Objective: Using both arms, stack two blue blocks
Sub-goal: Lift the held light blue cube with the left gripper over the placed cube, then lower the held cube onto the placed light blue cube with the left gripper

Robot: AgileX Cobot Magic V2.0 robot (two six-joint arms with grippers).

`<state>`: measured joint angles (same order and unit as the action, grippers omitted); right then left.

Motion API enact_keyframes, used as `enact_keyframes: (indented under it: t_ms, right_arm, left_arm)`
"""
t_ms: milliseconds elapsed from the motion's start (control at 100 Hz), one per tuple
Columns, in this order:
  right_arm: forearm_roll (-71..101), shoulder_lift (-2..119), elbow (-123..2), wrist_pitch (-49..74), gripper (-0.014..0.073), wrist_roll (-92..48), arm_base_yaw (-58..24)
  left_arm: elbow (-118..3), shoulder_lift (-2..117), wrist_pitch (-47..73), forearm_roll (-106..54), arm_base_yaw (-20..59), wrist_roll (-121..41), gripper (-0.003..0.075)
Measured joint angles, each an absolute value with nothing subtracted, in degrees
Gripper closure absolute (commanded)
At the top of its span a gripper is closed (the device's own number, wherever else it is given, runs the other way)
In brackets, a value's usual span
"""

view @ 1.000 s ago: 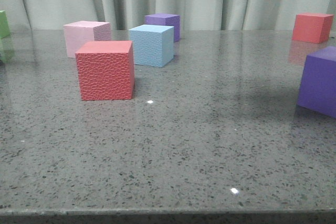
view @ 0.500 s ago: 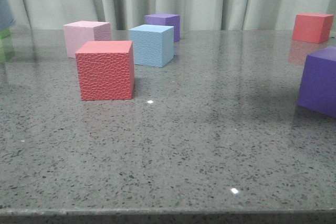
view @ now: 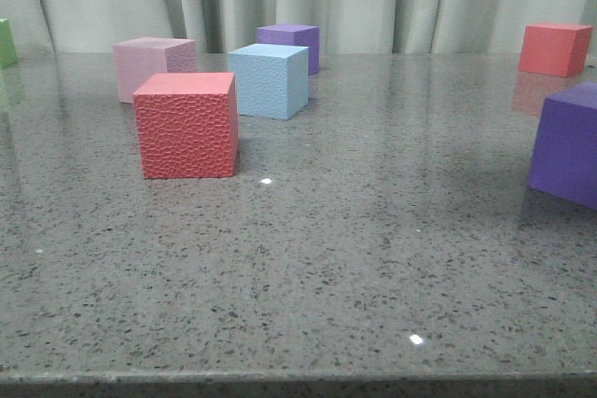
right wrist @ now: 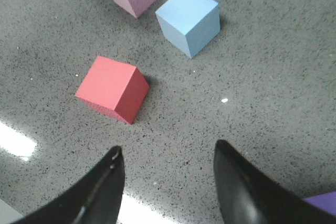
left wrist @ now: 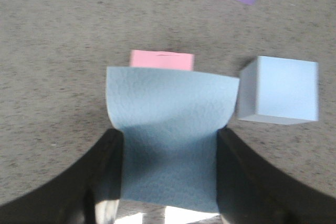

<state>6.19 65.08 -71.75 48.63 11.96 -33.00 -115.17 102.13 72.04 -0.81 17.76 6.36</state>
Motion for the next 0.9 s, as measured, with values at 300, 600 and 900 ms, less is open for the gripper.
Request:
enact_keyframes:
  t_ms: [300, 600, 900]
  right_arm:
    - [5.9, 60.9, -71.7, 50.4, 0.0195, 12.0, -33.0]
    - [5.9, 60.3, -71.7, 51.8, 0.0195, 12.0, -33.0]
    - [5.9, 60.3, -71.7, 52.1, 0.0195, 12.0, -33.0]
  left_arm:
    - [-121.8, 110.6, 72.2, -2.6, 24.6, 7.2, 0.0627]
    - [-127.2, 115.9, 72.2, -2.8, 27.8, 7.9, 0.0627]
    - [-127.4, 116.4, 72.2, -2.8, 28.0, 8.3, 0.0621]
